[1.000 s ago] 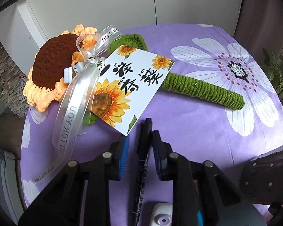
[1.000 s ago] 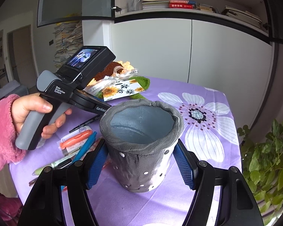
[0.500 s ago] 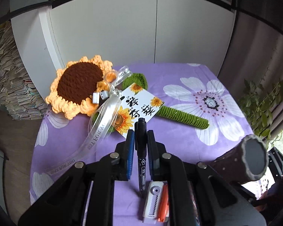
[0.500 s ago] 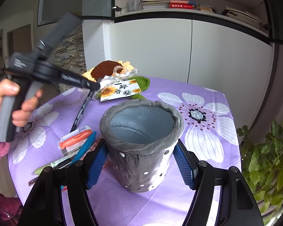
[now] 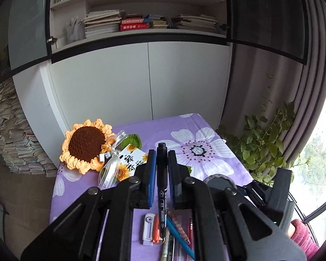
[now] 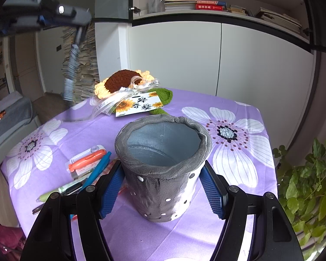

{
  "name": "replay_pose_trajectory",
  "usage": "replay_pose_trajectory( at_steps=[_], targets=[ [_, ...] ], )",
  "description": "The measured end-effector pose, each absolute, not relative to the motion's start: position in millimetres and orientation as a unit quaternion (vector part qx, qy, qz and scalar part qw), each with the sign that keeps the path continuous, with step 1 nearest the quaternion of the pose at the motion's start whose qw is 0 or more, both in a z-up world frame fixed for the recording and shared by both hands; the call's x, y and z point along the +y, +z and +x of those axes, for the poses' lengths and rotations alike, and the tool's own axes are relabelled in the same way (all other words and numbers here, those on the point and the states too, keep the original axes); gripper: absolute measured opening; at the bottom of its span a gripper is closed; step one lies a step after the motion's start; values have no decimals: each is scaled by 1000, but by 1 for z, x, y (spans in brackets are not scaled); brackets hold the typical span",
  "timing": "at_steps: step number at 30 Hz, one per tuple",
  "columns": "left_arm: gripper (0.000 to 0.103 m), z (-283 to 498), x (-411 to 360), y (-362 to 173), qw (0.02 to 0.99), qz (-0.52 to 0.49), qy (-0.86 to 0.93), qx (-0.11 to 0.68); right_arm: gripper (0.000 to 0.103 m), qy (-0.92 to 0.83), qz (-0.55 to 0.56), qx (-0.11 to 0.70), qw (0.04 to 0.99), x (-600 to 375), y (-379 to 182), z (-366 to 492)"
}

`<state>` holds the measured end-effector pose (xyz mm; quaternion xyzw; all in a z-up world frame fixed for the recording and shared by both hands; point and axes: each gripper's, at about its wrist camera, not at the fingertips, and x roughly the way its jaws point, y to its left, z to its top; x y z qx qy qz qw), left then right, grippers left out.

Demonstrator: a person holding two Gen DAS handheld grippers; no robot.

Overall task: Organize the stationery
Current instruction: 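Lift the black marker with the left gripper toward the held pen holder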

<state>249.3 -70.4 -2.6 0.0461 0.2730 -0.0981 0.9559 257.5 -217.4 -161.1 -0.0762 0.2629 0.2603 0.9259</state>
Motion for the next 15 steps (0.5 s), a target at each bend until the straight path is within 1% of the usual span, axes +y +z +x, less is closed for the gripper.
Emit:
replay_pose_trajectory(
  at_steps=[7,15],
  targets=[
    [9,236,-101,12,956,55,-141,253,71,256,-87,259,927,-214,-161,255],
    [9,241,-120,4,946,55,-168,271,71,250,-101,255,929,-210,-161,252]
  ],
)
